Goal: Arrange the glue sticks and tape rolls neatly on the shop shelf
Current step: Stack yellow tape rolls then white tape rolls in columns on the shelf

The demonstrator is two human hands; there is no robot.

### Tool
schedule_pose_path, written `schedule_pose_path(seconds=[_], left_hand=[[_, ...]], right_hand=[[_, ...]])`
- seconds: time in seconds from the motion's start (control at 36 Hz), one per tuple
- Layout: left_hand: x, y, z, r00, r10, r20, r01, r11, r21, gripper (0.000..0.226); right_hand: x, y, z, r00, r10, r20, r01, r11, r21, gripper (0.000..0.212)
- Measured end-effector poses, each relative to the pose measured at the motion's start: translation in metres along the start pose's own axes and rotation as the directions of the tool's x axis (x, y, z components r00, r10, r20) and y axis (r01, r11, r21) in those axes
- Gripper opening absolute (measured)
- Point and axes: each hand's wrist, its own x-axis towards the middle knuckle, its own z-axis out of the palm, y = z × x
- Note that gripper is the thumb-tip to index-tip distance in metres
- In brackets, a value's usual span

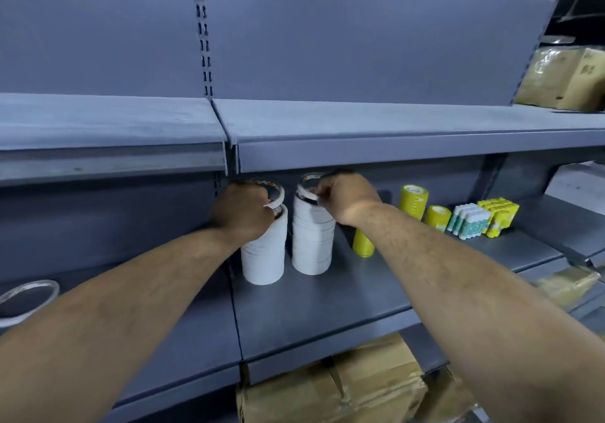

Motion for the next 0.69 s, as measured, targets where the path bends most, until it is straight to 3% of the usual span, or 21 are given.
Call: schedule_pose_path(seconds=[0.17, 0.31, 0.47, 0.69], left_hand=[[0.002, 0.006, 0.004, 0.998, 0.055, -0.002, -0.055, 0.998, 0.039, 0.037], [0.001, 0.012, 0.007, 0.999, 0.045, 0.003, -0.045, 0.997, 0.058, 0.030], [-0.002, 0.016, 0.009, 0.999, 0.030, 0.030, -0.032, 0.997, 0.074, 0.015], [0.007, 0.008, 0.017, 0.998, 0.042, 0.048, -0.045, 0.997, 0.064, 0.019]], right_hand=[[0.016, 0.004, 0.002, 0.992, -0.109, 0.056, 0.112, 0.992, -0.061, 0.026], [0.023, 0.008, 0.007, 0.987, -0.118, 0.107, 0.127, 0.989, -0.076, 0.026], [0.030, 0.014, 0.016, 0.989, -0.103, 0.109, 0.100, 0.994, 0.035, 0.012], [0.032, 0.012, 0.019, 0.985, -0.132, 0.107, 0.130, 0.991, 0.032, 0.014]])
